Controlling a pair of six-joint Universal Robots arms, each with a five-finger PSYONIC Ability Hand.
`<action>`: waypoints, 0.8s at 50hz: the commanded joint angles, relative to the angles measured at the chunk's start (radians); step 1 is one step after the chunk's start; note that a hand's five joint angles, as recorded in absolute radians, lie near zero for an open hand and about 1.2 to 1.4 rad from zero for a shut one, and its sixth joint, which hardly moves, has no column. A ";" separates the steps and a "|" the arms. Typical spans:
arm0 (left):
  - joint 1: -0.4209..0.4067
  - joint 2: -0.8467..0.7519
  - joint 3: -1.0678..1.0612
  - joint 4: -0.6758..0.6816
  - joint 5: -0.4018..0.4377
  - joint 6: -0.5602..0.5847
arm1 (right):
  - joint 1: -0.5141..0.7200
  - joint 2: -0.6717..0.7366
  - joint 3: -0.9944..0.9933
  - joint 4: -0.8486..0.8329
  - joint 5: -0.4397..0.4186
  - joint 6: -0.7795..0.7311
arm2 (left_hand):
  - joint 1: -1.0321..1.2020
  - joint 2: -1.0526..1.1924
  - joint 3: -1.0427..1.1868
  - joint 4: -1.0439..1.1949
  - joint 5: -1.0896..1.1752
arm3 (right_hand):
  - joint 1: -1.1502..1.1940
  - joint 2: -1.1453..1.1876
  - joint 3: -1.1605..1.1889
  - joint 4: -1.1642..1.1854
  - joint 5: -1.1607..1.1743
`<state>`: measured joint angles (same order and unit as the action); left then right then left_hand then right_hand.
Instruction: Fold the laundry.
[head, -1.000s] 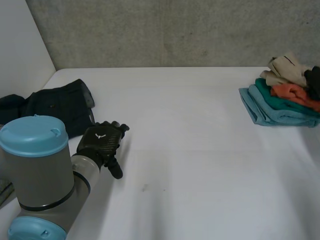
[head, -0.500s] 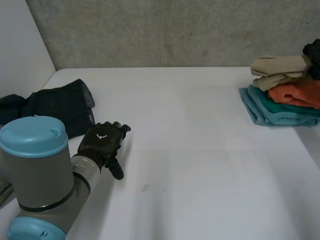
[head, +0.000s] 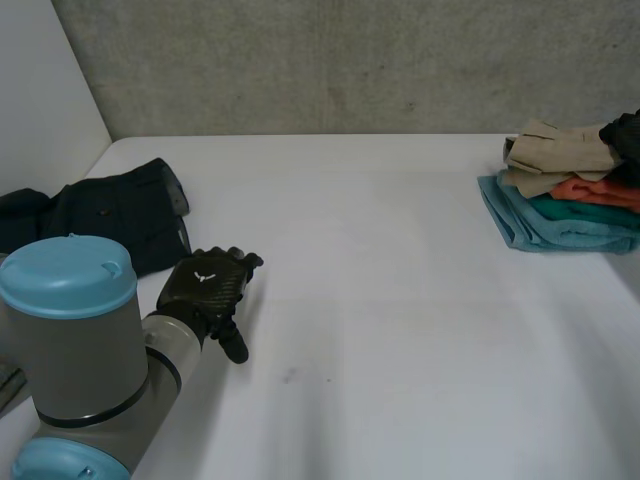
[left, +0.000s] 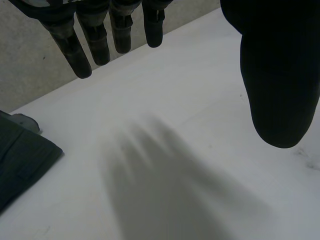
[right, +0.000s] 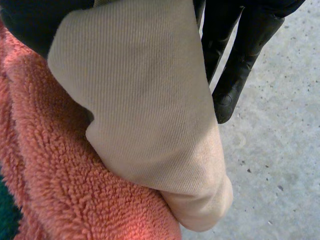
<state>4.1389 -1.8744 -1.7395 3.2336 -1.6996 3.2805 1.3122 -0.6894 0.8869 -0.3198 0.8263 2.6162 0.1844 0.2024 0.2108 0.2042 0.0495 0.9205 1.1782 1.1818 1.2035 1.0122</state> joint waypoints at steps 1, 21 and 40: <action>0.001 -0.002 0.000 0.000 0.000 0.001 | -0.022 0.019 0.004 0.002 -0.001 -0.018 | -0.009 -0.027 -0.035 -0.029 -0.049 | 0.476 0.218 0.214 0.193 0.210; 0.003 -0.003 0.000 0.000 0.000 0.001 | -0.056 -0.226 0.124 0.100 0.094 0.067 | -0.009 -0.027 -0.035 -0.029 -0.049 | -0.746 -1.004 -1.007 -1.029 -1.012; 0.015 0.067 0.001 0.000 0.012 -0.005 | 0.127 -0.369 -0.011 0.528 0.419 0.278 | -0.010 -0.028 -0.036 -0.030 -0.050 | -0.746 -1.004 -1.007 -1.029 -1.012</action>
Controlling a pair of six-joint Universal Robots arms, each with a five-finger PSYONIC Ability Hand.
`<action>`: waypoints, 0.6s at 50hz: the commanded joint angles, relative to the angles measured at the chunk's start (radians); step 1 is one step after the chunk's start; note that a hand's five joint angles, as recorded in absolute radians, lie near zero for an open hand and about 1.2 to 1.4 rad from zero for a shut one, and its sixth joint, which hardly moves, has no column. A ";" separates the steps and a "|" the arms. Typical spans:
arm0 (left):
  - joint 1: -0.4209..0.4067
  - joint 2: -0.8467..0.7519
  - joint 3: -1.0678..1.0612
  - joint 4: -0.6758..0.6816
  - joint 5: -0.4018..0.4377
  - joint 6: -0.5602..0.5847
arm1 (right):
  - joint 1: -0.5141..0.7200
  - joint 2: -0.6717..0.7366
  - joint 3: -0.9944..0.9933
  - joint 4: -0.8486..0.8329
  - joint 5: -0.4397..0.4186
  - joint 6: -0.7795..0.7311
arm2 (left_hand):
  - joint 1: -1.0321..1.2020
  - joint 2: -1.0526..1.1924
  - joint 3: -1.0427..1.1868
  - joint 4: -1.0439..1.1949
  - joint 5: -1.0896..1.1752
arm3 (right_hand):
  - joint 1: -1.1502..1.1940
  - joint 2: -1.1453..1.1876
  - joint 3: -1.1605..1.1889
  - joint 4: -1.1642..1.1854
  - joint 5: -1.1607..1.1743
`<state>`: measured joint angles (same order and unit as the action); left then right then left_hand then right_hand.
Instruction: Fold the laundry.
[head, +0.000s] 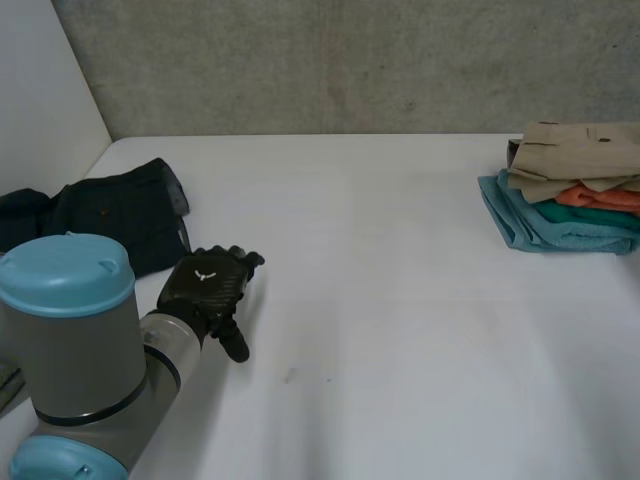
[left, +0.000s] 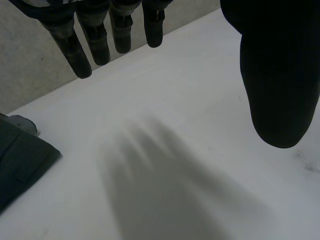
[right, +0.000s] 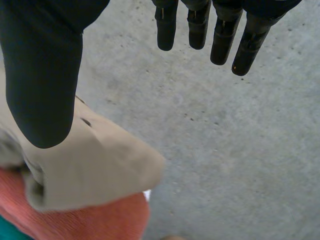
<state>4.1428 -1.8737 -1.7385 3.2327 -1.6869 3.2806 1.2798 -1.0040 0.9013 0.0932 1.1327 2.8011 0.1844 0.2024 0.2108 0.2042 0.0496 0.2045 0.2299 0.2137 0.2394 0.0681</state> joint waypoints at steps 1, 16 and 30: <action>0.014 0.076 0.002 0.001 0.000 -0.009 | 0.177 -0.059 -0.022 0.117 0.130 0.103 | -0.010 -0.028 -0.036 -0.030 -0.050 | -0.030 -0.055 -0.039 -0.065 -0.068; 0.185 0.205 0.045 -0.014 0.000 -0.019 | 0.694 -0.203 0.339 -0.003 0.351 0.150 | -0.010 -0.028 -0.036 -0.030 -0.050 | -0.030 -0.055 -0.039 -0.065 -0.068; 0.522 -0.007 0.256 -0.013 0.036 0.203 | 0.960 -0.232 0.767 -0.272 0.312 0.078 | -0.009 -0.027 -0.035 -0.029 -0.049 | -0.030 -0.055 -0.039 -0.065 -0.068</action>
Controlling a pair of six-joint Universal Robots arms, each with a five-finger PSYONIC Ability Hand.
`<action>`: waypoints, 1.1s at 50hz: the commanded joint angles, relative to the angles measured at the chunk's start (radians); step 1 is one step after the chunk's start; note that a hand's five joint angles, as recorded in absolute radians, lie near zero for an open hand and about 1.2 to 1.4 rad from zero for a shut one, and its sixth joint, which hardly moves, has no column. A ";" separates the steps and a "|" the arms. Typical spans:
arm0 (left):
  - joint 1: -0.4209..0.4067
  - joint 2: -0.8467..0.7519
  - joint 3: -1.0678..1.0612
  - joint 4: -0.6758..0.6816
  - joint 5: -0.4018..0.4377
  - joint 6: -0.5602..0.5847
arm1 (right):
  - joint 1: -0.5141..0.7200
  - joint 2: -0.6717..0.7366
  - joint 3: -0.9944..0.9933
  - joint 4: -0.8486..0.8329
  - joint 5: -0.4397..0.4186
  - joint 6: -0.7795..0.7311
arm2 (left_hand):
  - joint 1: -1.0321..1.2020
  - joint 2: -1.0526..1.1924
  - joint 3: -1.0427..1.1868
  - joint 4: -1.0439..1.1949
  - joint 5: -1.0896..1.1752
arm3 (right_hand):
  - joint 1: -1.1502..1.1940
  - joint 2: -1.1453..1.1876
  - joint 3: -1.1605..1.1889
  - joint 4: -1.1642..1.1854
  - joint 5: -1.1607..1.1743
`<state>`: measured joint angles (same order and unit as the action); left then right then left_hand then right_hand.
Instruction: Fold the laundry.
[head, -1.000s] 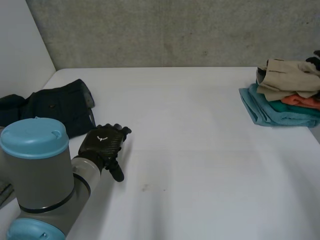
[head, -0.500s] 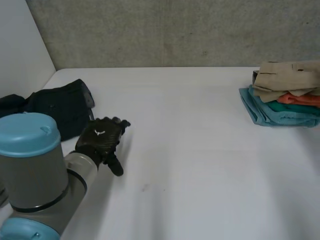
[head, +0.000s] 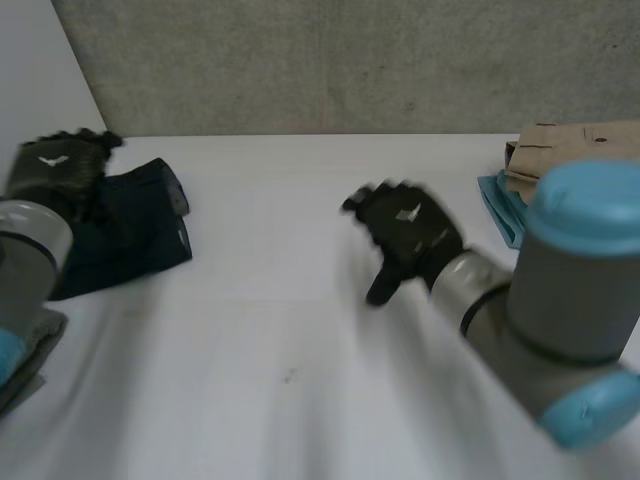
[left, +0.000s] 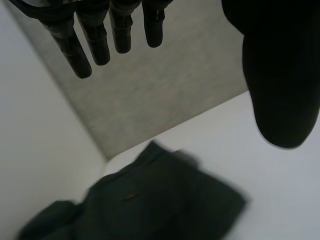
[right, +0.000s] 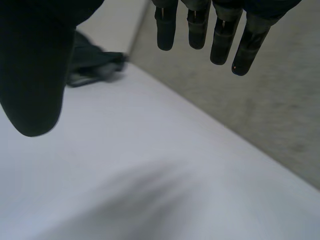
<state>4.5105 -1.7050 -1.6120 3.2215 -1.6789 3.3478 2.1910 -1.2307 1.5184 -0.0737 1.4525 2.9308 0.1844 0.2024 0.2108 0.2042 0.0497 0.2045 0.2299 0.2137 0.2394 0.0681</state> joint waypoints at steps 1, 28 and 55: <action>0.183 -0.223 0.162 -0.003 0.031 0.180 | 0.046 -0.006 0.163 -0.115 -0.008 -0.064 | -0.006 -0.024 -0.033 -0.026 -0.046 | -0.030 -0.055 -0.039 -0.065 -0.068; 0.236 -0.611 0.435 0.004 0.062 0.320 | 0.038 -0.032 0.344 -0.255 -0.006 -0.171 | 1.212 1.194 1.185 1.192 1.172 | -0.030 -0.055 -0.039 -0.065 -0.068; 0.050 -0.541 0.446 -0.046 0.139 0.251 | -0.074 -0.076 0.362 -0.255 -0.035 -0.170 | 0.044 0.026 0.017 0.024 0.004 | -0.030 -0.055 -0.039 -0.065 -0.068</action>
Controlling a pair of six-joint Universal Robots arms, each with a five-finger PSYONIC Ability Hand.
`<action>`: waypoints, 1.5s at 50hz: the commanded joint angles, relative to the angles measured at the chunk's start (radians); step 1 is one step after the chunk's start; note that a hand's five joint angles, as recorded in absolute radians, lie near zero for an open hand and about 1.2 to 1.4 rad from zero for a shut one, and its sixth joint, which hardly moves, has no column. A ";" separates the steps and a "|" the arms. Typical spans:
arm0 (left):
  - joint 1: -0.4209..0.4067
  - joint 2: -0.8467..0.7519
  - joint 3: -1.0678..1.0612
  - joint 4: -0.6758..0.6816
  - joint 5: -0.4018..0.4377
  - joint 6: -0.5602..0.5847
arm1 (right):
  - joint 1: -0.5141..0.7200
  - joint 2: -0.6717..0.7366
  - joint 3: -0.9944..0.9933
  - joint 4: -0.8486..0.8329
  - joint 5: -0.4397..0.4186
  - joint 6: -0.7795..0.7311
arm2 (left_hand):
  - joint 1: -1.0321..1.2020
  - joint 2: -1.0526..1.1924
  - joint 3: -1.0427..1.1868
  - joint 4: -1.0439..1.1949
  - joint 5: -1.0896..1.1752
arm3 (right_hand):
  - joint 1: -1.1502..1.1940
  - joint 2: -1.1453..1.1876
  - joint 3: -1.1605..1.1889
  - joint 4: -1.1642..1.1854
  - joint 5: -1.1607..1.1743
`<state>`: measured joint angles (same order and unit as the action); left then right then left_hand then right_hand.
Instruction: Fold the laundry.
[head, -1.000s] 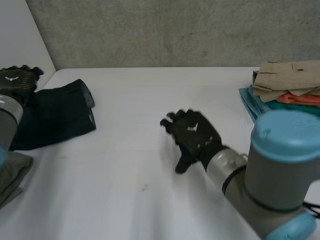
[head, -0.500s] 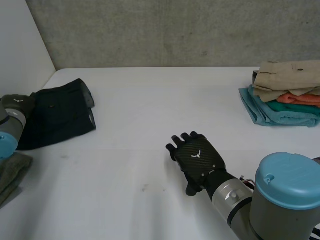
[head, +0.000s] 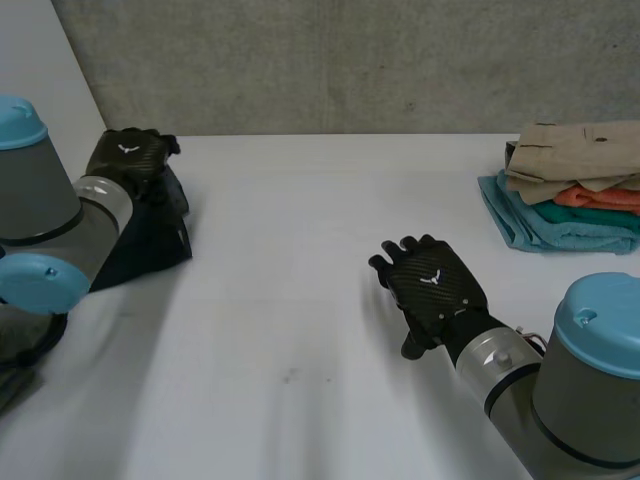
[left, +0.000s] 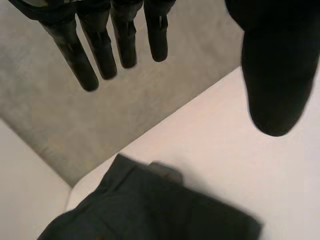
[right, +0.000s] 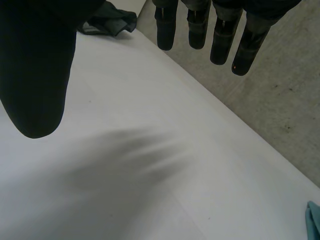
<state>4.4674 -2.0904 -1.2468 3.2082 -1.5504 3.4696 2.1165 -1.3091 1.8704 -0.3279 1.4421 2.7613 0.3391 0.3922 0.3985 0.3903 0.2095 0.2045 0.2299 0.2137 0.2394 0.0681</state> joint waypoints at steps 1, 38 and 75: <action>0.105 -0.190 0.093 -0.042 0.019 0.140 | 0.000 0.002 0.010 0.000 -0.026 -0.002 | -0.114 -0.167 -0.173 -0.165 -0.159 | -0.030 -0.055 -0.039 -0.065 -0.068; 0.188 -0.408 0.296 -0.037 -0.036 0.253 | 0.002 0.016 0.009 -0.022 -0.028 -0.002 | 1.057 1.004 0.998 1.006 1.012 | -0.030 -0.055 -0.039 -0.065 -0.068; -0.640 0.090 -0.191 -0.107 0.052 -0.147 | -0.219 -0.098 -0.028 -0.025 -0.011 0.015 | -0.063 -0.116 -0.122 -0.114 -0.108 | -0.030 -0.055 -0.039 -0.065 -0.068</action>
<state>3.9169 -1.9881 -1.4197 3.1019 -1.4715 3.3046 1.8926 -1.4062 1.8398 -0.3568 1.4337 2.7786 1.1080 1.1903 1.1904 1.1989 0.9933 0.2045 0.2299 0.2137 0.2394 0.0681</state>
